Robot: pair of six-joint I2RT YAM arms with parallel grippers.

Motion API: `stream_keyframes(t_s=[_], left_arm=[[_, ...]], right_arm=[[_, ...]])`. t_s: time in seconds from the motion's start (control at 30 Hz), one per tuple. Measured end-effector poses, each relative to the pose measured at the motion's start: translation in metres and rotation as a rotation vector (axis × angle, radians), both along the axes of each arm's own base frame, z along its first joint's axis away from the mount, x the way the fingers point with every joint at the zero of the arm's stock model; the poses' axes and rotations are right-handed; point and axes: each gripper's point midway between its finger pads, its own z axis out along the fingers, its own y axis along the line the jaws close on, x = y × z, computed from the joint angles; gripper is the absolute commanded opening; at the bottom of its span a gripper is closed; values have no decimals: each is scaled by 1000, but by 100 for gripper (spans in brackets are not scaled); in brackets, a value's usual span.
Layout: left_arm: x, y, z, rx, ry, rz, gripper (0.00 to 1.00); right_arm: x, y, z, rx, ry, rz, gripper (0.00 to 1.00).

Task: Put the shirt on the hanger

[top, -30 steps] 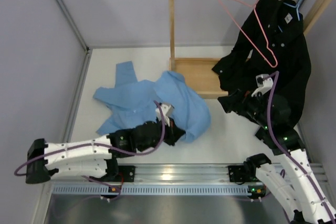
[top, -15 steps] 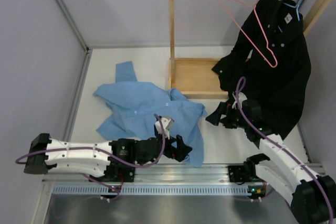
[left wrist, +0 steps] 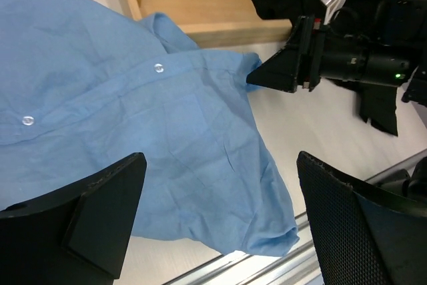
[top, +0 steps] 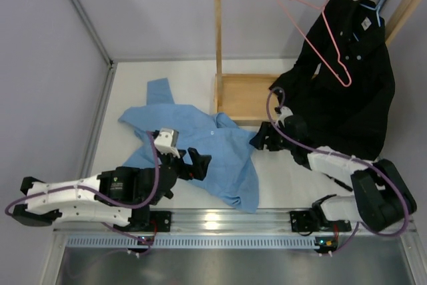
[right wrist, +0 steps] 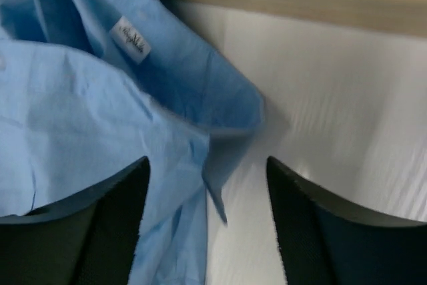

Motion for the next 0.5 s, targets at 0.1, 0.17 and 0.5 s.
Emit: stream_keyframes(t_s=[0.1,0.17,0.5], left_arm=[[5,15,8,-21,-25,45,98],[9,23,8,-8,-37,81,98],[57,44,-5,151,-12,271,98]], right_arm=[[29,20,-1,-81,-56,27,26],[42,30,-1,-105,-95,42,1],[-16,77,117,-29,-489,221,0]])
